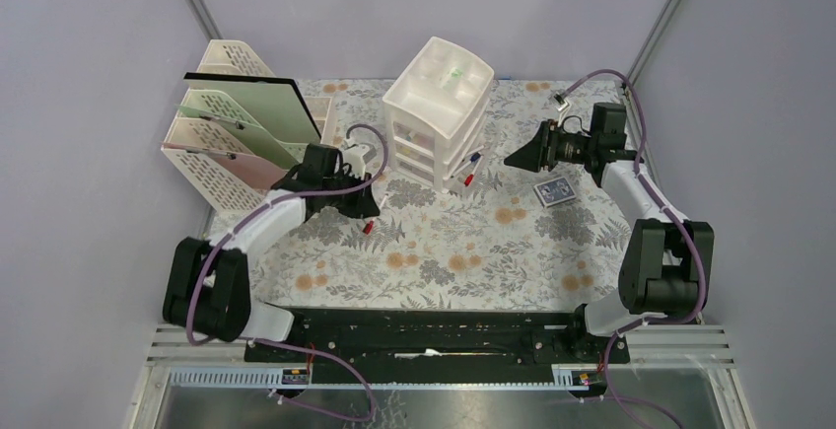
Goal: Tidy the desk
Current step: Pick up the stationery from the center of the board, then place the stationery in the drawer.
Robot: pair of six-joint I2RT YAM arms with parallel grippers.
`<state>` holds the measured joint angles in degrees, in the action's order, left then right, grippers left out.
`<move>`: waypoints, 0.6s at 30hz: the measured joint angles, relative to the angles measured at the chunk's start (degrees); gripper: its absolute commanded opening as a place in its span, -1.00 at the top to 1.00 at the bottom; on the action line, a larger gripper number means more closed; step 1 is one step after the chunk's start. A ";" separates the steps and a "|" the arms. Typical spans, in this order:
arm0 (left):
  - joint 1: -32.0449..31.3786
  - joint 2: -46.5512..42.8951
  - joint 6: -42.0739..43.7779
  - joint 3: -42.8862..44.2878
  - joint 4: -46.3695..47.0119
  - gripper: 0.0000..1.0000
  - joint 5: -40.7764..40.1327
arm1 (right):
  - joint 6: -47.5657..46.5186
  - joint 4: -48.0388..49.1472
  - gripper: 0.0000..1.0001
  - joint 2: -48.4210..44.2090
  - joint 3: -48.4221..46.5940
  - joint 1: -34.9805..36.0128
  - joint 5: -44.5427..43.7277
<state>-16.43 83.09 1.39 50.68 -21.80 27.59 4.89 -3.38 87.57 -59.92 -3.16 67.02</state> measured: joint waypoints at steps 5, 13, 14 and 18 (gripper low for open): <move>-0.24 -10.71 -12.31 -10.45 12.44 1.00 9.49 | 0.76 2.78 -0.18 -1.62 2.54 1.20 3.41; -6.36 -16.48 -32.37 -18.69 35.28 1.00 14.10 | 4.46 7.43 -0.23 -4.11 7.23 10.60 6.49; -7.65 -16.48 -34.21 -18.69 38.01 1.00 13.90 | 5.75 8.59 -0.24 -4.11 7.26 11.39 6.62; -14.21 -14.71 -39.74 -17.59 47.12 1.00 11.69 | 11.87 14.80 -0.28 -4.11 7.50 13.42 6.84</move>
<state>-30.63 68.38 -38.35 33.08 25.32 39.29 16.75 11.42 83.46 -52.42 10.26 73.87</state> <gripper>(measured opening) 0.113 0.618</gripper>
